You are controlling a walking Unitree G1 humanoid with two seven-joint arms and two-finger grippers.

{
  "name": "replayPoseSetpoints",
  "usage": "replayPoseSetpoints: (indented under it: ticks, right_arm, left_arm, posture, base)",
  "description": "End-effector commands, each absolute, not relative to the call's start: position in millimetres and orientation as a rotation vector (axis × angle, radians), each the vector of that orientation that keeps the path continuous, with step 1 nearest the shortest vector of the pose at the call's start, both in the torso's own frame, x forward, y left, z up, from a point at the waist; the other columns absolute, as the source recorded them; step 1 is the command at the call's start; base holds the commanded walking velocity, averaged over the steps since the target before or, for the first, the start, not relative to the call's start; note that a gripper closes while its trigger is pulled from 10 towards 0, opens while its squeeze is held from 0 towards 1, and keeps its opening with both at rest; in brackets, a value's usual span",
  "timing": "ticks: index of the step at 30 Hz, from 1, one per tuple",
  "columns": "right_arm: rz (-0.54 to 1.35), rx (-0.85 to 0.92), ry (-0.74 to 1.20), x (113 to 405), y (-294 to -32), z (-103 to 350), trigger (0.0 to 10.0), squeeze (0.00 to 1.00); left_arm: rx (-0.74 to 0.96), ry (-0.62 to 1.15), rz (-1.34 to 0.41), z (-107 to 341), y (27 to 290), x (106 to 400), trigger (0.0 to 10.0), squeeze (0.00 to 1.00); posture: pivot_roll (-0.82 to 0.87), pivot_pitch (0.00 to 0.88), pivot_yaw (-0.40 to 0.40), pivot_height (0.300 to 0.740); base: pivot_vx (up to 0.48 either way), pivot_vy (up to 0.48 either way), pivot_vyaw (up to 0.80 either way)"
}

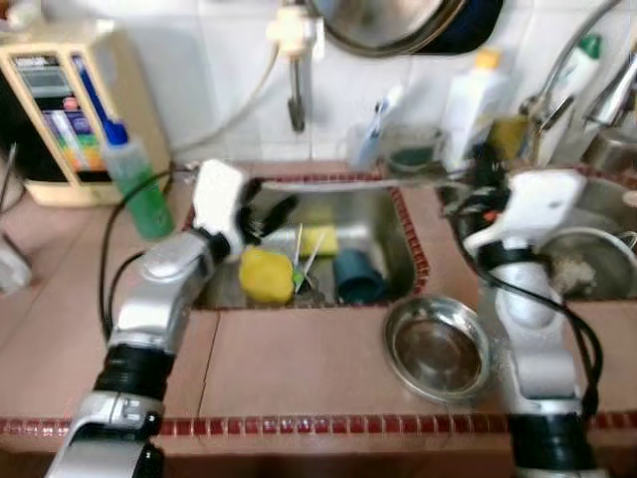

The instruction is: Kitchen organization

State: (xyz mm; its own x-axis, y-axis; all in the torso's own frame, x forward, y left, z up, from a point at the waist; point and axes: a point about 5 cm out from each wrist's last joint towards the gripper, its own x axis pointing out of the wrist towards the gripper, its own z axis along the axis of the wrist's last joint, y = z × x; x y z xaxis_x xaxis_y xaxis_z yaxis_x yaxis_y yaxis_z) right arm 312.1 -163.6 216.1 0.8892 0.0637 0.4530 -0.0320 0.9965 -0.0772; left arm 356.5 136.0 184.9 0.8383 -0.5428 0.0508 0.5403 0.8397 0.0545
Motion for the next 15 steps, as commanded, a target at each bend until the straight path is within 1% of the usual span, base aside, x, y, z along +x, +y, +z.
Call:
replayPoseSetpoints:
  ticks: [1, 6, 8, 10, 13, 15]
  right_arm:
    - [0.012, -0.068, -0.469, 311, -174, 218, 10.0, 0.00]
    - [0.009, -0.029, -0.377, 312, -174, 209, 10.0, 0.00]
    - [0.009, -0.023, -0.367, 312, -174, 208, 10.0, 0.00]
    - [0.007, -0.012, -0.297, 312, -175, 201, 10.0, 0.00]
    - [-0.002, 0.054, -0.240, 312, -181, 195, 10.0, 0.00]
    - [0.047, 0.068, -0.227, 311, -184, 196, 10.0, 0.00]
  left_arm:
    - [0.062, -0.080, -0.588, 191, 125, 357, 10.0, 0.00]
    - [0.055, -0.071, -0.564, 192, 127, 357, 10.0, 0.00]
    - [0.057, -0.067, -0.565, 192, 127, 357, 10.0, 0.00]
    - [0.061, -0.059, -0.563, 193, 127, 357, 10.0, 0.00]
    - [0.068, -0.047, -0.565, 193, 128, 357, 10.0, 0.00]
    - [0.106, -0.058, -0.588, 196, 125, 355, 10.0, 0.00]
  posture:
    - [-0.20, 0.000, 0.052, 0.740]
    - [-0.21, 0.000, 0.057, 0.740]
    - [-0.21, 0.000, 0.057, 0.740]
    - [-0.21, 0.000, 0.060, 0.740]
    - [-0.21, 0.002, 0.063, 0.740]
    - [-0.22, 0.016, 0.065, 0.740]
  base:
    - [0.000, 0.000, 0.00]
    - [0.000, 0.000, 0.00]
    - [0.000, 0.000, 0.00]
    - [0.000, 0.000, 0.00]
    - [0.000, 0.000, 0.00]
    - [0.000, 0.000, 0.00]
